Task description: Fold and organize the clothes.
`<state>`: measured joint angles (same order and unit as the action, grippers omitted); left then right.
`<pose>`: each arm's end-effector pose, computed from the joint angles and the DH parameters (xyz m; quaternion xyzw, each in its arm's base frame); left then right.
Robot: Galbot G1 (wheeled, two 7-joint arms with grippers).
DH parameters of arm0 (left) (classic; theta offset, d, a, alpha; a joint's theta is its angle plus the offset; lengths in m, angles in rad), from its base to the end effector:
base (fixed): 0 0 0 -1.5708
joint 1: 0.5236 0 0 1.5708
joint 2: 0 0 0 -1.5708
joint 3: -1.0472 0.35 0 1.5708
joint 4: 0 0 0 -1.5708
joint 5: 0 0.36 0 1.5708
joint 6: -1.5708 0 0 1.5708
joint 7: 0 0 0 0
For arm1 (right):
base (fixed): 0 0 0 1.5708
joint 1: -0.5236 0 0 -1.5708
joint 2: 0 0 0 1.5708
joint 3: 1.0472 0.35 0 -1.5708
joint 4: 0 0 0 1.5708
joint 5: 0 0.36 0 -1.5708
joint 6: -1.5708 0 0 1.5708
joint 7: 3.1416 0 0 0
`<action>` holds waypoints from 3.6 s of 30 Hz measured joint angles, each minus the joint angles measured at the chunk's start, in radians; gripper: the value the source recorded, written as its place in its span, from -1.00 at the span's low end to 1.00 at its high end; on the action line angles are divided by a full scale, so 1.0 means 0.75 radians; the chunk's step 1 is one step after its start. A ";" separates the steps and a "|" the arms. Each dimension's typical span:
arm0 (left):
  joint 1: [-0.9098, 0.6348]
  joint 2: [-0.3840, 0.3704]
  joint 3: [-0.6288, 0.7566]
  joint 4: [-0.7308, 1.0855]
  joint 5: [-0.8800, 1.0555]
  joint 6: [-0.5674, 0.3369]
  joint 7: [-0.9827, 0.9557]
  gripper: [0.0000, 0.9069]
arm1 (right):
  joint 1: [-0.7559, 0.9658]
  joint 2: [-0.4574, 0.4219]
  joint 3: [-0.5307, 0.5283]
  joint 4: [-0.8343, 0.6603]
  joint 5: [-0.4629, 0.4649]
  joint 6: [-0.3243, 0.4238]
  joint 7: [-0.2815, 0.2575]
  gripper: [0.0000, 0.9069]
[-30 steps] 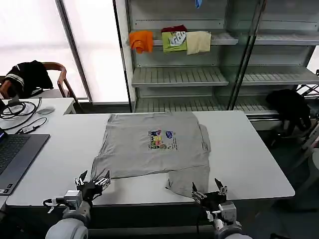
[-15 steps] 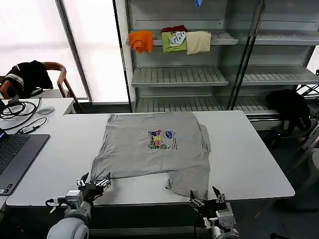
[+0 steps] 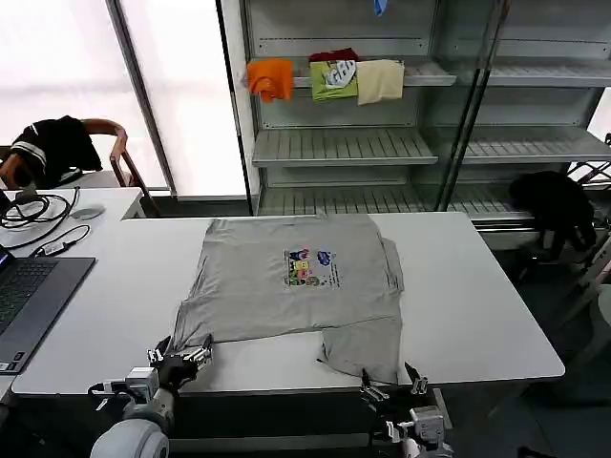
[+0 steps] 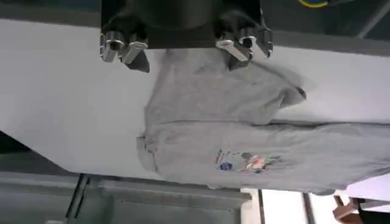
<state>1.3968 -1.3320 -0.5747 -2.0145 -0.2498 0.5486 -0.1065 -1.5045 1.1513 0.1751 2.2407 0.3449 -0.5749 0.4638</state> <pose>0.2414 0.0624 -0.2860 0.0230 -0.9739 -0.0151 0.2252 0.1696 0.0365 -0.2560 0.0528 -0.9664 0.0518 0.2463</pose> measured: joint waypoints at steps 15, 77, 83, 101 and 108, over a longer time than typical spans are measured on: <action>0.021 0.004 0.004 -0.007 -0.014 -0.007 0.014 -0.96 | 0.005 0.005 0.007 -0.016 0.030 0.018 -0.001 -1.00; -0.495 0.029 0.092 0.290 -0.115 -0.150 -0.054 -0.98 | 0.849 0.238 0.086 -0.620 -0.101 0.215 -0.328 -1.00; -0.591 0.037 0.112 0.391 -0.128 -0.141 -0.044 -0.96 | 0.965 0.278 0.067 -0.777 -0.114 0.216 -0.337 -1.00; -0.749 0.055 0.132 0.611 -0.142 -0.138 -0.015 1.00 | 1.167 0.346 0.031 -1.074 -0.178 0.148 -0.371 1.00; -0.779 0.057 0.135 0.654 -0.143 -0.104 -0.007 1.00 | 1.195 0.381 0.033 -1.125 -0.164 0.075 -0.357 1.00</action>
<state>0.8128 -1.2895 -0.4732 -1.5239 -0.3572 0.4709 -0.1121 -0.6085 1.4370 0.1999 1.3968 0.2219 -0.5188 0.1964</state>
